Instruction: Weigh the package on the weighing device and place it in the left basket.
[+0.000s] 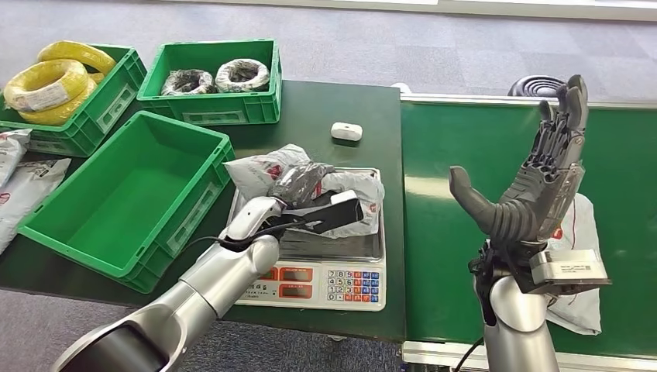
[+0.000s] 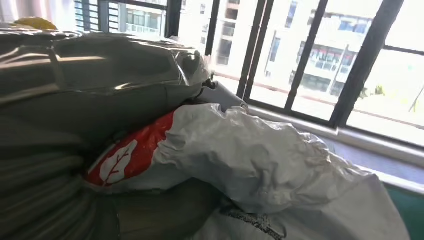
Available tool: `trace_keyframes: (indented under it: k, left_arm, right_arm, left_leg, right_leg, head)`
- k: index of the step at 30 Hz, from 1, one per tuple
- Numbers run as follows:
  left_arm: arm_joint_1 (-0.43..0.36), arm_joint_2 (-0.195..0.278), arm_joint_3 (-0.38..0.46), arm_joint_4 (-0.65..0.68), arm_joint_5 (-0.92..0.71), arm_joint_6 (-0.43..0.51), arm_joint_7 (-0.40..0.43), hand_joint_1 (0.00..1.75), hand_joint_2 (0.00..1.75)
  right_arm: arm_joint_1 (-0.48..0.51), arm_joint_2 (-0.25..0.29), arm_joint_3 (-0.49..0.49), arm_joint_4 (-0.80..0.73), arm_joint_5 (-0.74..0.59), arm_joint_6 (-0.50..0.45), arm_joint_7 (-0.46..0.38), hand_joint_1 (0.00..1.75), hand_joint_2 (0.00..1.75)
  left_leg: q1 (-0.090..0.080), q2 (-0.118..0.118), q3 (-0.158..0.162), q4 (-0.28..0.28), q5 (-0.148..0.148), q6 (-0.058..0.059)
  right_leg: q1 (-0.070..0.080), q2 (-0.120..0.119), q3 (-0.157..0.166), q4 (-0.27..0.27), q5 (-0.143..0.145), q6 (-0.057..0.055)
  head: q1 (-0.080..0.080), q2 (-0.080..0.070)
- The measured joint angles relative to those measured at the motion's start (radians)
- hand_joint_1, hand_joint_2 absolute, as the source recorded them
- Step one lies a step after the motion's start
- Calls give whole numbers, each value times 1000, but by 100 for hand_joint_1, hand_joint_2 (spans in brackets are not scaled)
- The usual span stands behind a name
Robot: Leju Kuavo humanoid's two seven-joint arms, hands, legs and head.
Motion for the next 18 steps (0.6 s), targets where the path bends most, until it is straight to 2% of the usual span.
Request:
trace_keyframes:
  k: [4,8,12,15,18]
  left_arm:
    - [24,45,89,-212,16,52,14,175,175]
    - [16,109,209,-384,8,91,55,175,175]
    - [-1,174,326,-445,15,105,43,175,175]
    - [-3,199,375,-461,8,120,48,175,175]
    - [-4,245,434,-463,24,126,68,175,175]
  right_arm:
    - [41,-1,-8,-24,15,-25,-9,0,175]
    - [78,-2,-19,-43,19,-45,-16,0,175]
    - [101,-4,-26,-53,20,-56,-21,0,175]
    - [104,-5,-26,-55,20,-61,-22,0,175]
    - [110,-5,-30,-57,20,-65,-18,0,175]
  left_leg:
    - [1,1,-3,0,0,0]
    - [1,2,-3,-1,0,0]
    - [1,2,-2,-1,0,0]
    - [1,2,-3,-1,0,0]
    - [0,5,-2,-1,0,0]
  right_leg:
    - [1,0,-3,0,0,0]
    - [1,2,-4,0,0,0]
    - [1,1,-4,0,0,0]
    - [1,1,-2,1,0,0]
    - [0,4,-3,1,0,0]
  head:
    - [0,0]
    - [0,0]
    - [0,0]
    - [1,0]
    - [0,0]
